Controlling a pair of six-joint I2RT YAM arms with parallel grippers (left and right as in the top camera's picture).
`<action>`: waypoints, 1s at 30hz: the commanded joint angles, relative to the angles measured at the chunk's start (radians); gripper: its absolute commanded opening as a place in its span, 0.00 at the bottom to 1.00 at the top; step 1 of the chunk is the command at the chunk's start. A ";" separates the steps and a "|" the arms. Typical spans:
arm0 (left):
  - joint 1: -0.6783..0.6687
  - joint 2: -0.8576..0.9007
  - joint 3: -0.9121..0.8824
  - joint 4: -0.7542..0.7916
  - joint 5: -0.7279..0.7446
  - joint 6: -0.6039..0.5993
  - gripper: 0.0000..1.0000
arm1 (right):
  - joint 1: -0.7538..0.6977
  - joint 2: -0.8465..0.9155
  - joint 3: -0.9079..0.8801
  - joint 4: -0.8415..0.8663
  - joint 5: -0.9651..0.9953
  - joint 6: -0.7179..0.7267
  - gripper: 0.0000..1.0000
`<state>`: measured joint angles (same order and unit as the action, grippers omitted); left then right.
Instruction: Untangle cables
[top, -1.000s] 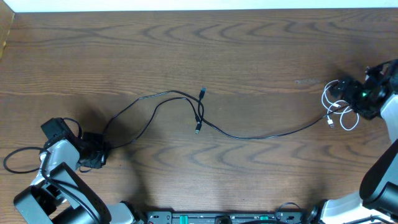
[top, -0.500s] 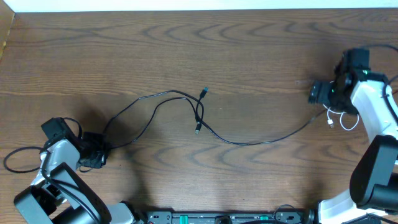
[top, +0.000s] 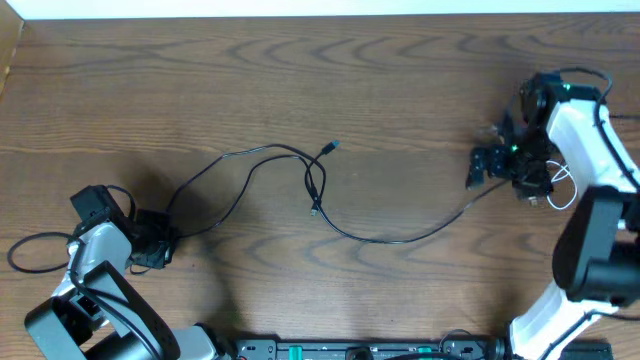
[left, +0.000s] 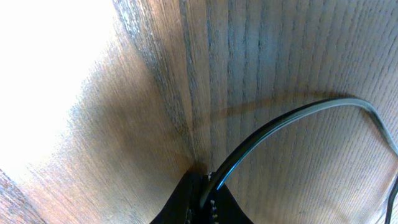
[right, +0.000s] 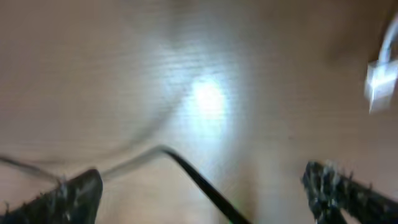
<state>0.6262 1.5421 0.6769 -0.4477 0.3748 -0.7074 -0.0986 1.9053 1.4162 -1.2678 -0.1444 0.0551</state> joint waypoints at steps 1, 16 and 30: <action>-0.006 0.027 -0.019 -0.008 -0.055 -0.009 0.07 | -0.012 0.077 0.136 -0.149 0.018 0.082 0.99; -0.006 0.027 -0.019 -0.008 -0.056 -0.008 0.07 | -0.012 0.088 0.263 -0.119 -0.691 0.286 0.99; -0.006 0.027 -0.019 -0.008 -0.055 -0.009 0.07 | 0.077 0.088 0.263 0.049 -0.564 0.392 0.89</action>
<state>0.6262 1.5425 0.6773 -0.4477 0.3748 -0.7078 -0.0776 2.0003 1.6608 -1.2369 -0.7712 0.4881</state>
